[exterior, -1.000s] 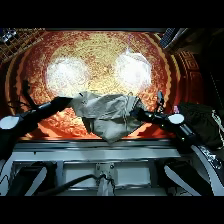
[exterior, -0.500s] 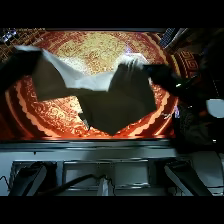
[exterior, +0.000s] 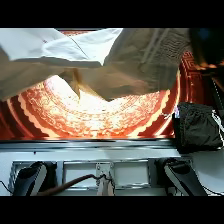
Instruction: Fold the clothes and pants, and hang the long-sleeved shirts on hangers.
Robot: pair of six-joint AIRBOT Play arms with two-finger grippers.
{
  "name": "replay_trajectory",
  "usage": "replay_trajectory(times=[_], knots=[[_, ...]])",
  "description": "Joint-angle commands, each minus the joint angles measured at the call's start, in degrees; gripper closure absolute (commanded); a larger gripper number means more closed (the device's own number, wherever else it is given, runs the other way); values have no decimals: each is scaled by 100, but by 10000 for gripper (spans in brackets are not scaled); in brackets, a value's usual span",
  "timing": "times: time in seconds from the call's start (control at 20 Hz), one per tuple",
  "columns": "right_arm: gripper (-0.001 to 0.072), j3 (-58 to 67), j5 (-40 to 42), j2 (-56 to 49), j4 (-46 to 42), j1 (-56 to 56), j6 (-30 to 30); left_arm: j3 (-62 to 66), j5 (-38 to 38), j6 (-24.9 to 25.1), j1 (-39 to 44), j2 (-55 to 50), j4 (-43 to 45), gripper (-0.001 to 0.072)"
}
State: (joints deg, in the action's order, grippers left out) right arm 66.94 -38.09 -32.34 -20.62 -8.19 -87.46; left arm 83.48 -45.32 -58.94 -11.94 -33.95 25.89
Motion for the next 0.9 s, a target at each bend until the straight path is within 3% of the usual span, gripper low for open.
replay_trajectory(times=[0.0, 0.2, 0.35, 0.45, 0.65, 0.75, 0.85], knots=[[698, 127, -199, 516, -302, -7, -1075, 885, -13, -221, -28, 74, 1093, 703], [698, 127, -282, 920, -992, -7, -2881, 1180, 48, -306, -28, -168, 1298, 703], [698, 87, -496, 802, -2061, -7, -3928, 1180, -240, -356, -20, -761, 614, 703], [698, -98, -1097, 577, -2747, -7, -4555, 1178, -723, -136, 177, -1318, 431, 703], [698, -1141, -1381, 302, -4131, -7, -5309, 968, -1539, -129, 1139, -2640, 1657, 704], [698, -1784, -870, -63, -4570, -4, -5613, 629, -1325, -133, 1565, -3169, 2260, 704], [698, -2284, -13, -752, -4393, -2, -5611, 354, -938, -131, 1821, -3644, 2319, 704]])
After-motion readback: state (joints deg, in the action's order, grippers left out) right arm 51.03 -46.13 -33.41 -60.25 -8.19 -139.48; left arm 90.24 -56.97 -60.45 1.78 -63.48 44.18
